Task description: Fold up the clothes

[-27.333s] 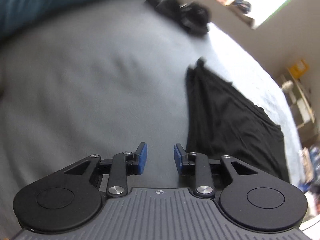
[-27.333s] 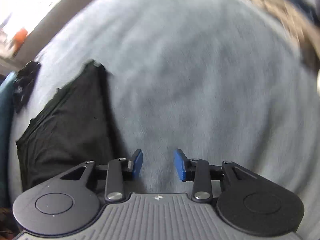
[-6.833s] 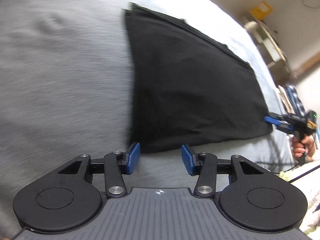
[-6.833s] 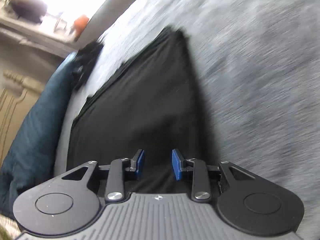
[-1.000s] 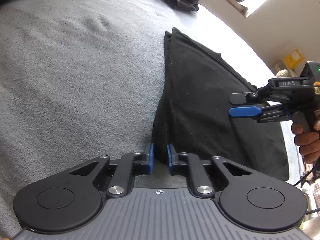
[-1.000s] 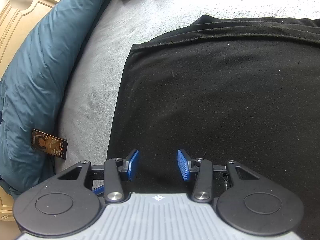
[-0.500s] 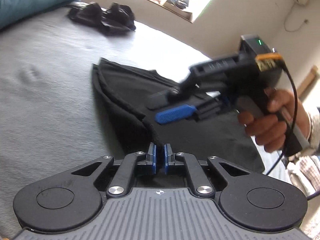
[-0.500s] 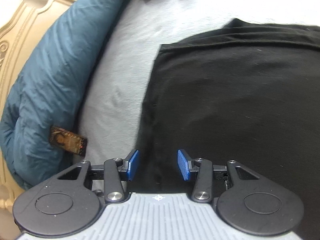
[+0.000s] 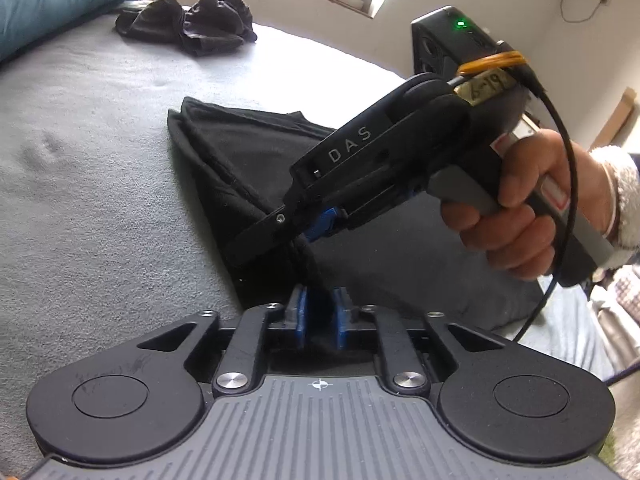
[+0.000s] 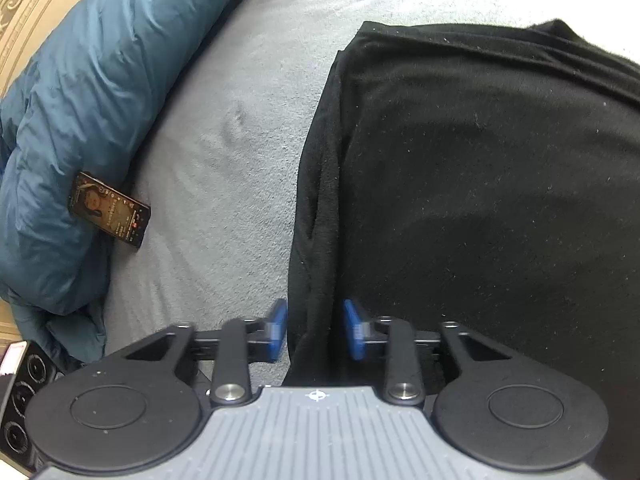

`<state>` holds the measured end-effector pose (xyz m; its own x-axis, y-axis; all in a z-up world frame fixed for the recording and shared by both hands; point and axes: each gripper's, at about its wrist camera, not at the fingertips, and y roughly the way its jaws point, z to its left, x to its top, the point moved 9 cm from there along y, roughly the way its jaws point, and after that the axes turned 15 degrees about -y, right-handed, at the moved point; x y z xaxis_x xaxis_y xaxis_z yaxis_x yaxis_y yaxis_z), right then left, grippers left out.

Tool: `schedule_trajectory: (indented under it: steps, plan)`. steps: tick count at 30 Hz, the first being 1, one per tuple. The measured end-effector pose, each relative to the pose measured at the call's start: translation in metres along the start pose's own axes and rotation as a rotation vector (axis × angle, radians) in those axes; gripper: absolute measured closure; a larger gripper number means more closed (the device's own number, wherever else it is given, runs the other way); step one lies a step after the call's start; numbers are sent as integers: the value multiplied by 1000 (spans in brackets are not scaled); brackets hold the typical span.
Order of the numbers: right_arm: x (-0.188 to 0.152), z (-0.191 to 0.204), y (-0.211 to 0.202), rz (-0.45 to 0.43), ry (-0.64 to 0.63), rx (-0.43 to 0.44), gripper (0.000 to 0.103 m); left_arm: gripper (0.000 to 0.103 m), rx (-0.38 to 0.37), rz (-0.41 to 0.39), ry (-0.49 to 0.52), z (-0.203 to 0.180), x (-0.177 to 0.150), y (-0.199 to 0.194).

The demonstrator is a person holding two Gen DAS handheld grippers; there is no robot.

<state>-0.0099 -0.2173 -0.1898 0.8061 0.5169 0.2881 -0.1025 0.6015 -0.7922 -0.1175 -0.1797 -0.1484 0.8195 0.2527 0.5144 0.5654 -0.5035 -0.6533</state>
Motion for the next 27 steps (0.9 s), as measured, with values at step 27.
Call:
schedule_trajectory:
  steps: [27]
  plan:
    - [4,-4,0,-19,235,152,86,73,178,-42,-24,14,2,11]
